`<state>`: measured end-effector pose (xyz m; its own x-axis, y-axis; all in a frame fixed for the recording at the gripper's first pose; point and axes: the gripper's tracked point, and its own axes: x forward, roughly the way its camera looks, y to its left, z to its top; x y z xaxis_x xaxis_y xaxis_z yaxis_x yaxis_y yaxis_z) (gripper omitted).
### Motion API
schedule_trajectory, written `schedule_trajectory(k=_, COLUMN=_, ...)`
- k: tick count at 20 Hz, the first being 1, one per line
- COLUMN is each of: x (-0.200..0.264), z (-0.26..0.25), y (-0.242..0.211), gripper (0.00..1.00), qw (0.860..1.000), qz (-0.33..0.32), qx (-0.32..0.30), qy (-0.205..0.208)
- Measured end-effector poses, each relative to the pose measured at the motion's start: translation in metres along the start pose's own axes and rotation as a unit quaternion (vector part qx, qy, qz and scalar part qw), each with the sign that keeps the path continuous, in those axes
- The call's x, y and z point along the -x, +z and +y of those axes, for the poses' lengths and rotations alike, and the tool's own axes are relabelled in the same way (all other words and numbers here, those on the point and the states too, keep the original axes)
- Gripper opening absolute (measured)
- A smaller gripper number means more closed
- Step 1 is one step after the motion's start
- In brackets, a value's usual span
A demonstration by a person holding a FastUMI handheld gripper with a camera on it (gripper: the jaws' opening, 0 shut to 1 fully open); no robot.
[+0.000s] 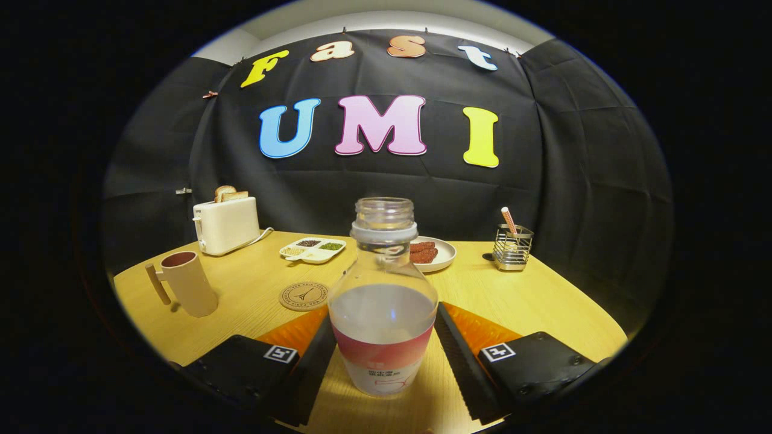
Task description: Take the bottle from table, then pour the juice into the cup, finally place the bottle on the coaster
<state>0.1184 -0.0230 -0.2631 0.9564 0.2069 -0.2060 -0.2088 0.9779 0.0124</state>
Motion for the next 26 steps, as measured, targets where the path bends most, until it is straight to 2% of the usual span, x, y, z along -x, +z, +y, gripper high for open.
schedule_trajectory(k=1, x=0.003, z=0.0, y=0.005, gripper=0.9, qw=1.0, qz=-0.005, qx=0.005, qy=0.001)
schedule_trajectory(k=2, x=-0.002, z=0.001, y=0.002, gripper=0.8, qw=1.0, qz=-0.004, qx=0.008, qy=0.004)
schedule_trajectory(k=8, x=-0.004, z=0.01, y=0.005, gripper=0.74, qw=0.998, qz=0.021, qx=0.055, qy=0.031)
schedule_trajectory(k=13, x=-0.003, z=0.03, y=0.05, gripper=0.74, qw=0.99, qz=-0.011, qx=0.127, qy=0.057)
schedule_trajectory(k=17, x=-0.009, z=0.066, y=0.076, gripper=0.74, qw=0.974, qz=-0.022, qx=0.206, qy=0.088)
schedule_trajectory(k=21, x=-0.012, z=0.11, y=0.084, gripper=0.74, qw=0.959, qz=-0.012, qx=0.26, qy=0.113)
schedule_trajectory(k=26, x=-0.015, z=0.147, y=0.079, gripper=0.74, qw=0.928, qz=-0.009, qx=0.353, qy=0.118)
